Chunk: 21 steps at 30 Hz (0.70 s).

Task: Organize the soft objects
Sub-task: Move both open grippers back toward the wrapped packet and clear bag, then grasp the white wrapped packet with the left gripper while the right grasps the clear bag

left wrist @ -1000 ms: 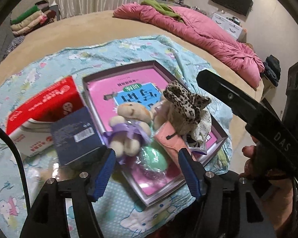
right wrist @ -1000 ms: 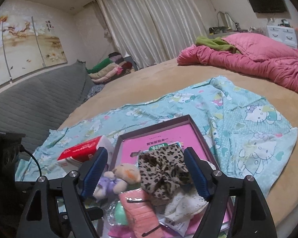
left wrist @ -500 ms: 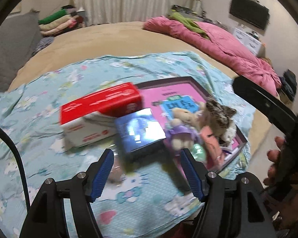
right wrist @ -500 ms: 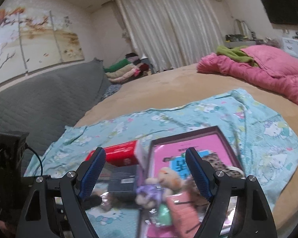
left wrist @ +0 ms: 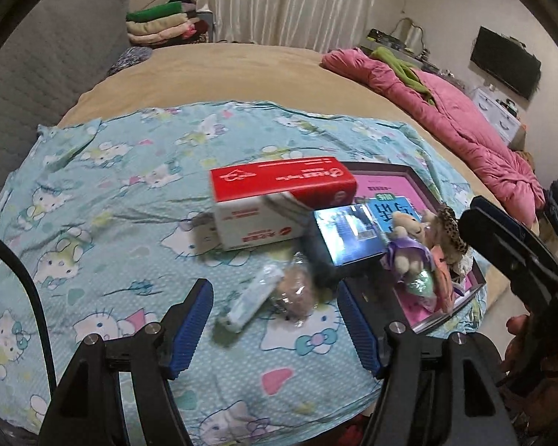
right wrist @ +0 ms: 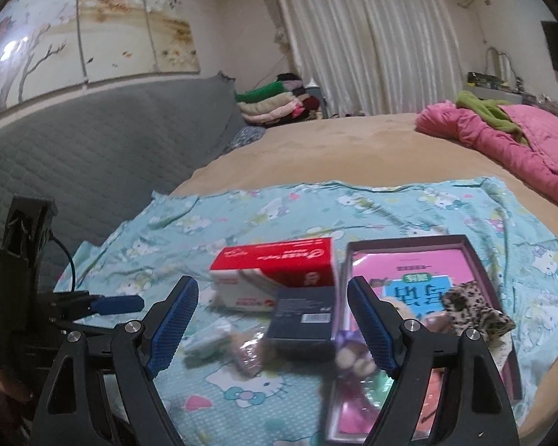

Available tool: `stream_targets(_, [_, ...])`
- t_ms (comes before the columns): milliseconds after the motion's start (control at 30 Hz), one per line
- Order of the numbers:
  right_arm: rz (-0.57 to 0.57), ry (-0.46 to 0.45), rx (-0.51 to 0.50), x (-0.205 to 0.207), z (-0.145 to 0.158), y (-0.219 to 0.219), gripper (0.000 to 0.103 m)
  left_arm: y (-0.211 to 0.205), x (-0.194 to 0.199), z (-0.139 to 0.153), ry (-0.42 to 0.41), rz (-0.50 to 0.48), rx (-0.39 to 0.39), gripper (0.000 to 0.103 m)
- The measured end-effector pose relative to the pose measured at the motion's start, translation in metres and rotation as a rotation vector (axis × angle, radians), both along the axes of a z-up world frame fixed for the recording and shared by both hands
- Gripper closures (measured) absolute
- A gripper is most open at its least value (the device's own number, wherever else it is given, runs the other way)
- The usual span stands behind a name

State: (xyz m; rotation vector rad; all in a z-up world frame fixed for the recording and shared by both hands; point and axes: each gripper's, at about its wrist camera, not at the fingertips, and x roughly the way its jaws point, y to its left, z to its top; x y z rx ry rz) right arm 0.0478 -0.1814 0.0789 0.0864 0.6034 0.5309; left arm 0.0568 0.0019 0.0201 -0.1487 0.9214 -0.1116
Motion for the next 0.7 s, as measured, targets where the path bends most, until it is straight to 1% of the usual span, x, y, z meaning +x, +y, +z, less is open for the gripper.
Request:
stream_targets(233, [0.061, -0.004, -0.053, -0.006, -0.002, 0.029, 0.020, 0.027, -0.004, -0.011, 0.010, 0.045, -0.025, 0.034])
stream_targets(433, [0.122, 0.002, -0.132, -0.012, -0.015, 0.052, 0.020, 0.049, 0.002, -0.043, 0.065, 0.079, -0.073, 0.034])
stream_targets(533, [0.157, -0.009, -0.207, -0.017, -0.028, 0.065, 0.020, 0.053, 0.007, -0.059, 0.090, 0.076, -0.089, 0.034])
stream_targets(567, [0.170, -0.013, -0.240, -0.019, -0.034, 0.070, 0.020, 0.053, 0.008, -0.064, 0.097, 0.068, -0.098, 0.034])
stream_targets(700, [0.190, 0.003, -0.311, -0.020, -0.054, 0.079, 0.020, 0.044, 0.015, -0.078, 0.112, 0.018, -0.106, 0.034])
